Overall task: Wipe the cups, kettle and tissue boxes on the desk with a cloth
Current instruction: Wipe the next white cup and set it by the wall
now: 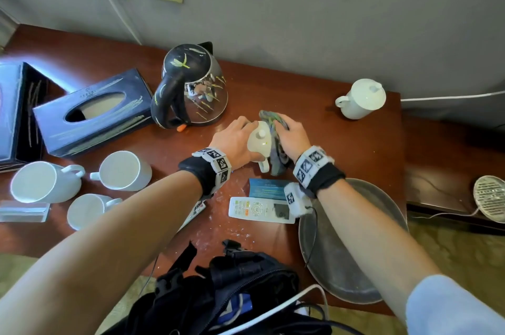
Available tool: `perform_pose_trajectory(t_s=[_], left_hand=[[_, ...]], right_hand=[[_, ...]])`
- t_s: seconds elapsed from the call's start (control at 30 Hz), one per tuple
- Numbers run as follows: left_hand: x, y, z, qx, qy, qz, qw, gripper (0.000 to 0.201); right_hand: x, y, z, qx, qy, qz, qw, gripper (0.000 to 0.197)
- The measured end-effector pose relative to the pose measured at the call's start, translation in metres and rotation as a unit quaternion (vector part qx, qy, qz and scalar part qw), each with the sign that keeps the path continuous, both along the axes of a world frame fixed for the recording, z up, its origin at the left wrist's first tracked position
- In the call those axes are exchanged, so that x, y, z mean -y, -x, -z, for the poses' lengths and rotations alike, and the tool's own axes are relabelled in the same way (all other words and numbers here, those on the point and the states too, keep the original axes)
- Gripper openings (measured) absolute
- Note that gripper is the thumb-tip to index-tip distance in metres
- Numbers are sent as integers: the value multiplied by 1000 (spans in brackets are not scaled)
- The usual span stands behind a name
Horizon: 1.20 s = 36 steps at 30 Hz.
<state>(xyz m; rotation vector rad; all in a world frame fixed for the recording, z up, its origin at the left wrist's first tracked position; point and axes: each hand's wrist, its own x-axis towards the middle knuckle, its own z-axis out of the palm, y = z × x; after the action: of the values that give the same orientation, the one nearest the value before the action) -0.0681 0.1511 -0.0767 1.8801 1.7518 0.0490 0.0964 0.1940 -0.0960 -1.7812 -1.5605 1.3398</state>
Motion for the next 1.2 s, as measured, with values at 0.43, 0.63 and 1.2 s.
perform_pose_trajectory(t_s=[0.43, 0.63, 1.2], left_hand=[[0, -4, -1, -10, -10, 0, 1000, 85], [1, -4, -6, -19, -2, 2, 1000, 88], [7, -6, 1, 23, -12, -21, 999, 89]], right_hand=[[29, -5, 4, -87, -29, 1, 996, 45], [-1, -5, 17, -46, 0, 45, 998, 37], [-24, 7, -7, 55, 5, -59, 997, 32]])
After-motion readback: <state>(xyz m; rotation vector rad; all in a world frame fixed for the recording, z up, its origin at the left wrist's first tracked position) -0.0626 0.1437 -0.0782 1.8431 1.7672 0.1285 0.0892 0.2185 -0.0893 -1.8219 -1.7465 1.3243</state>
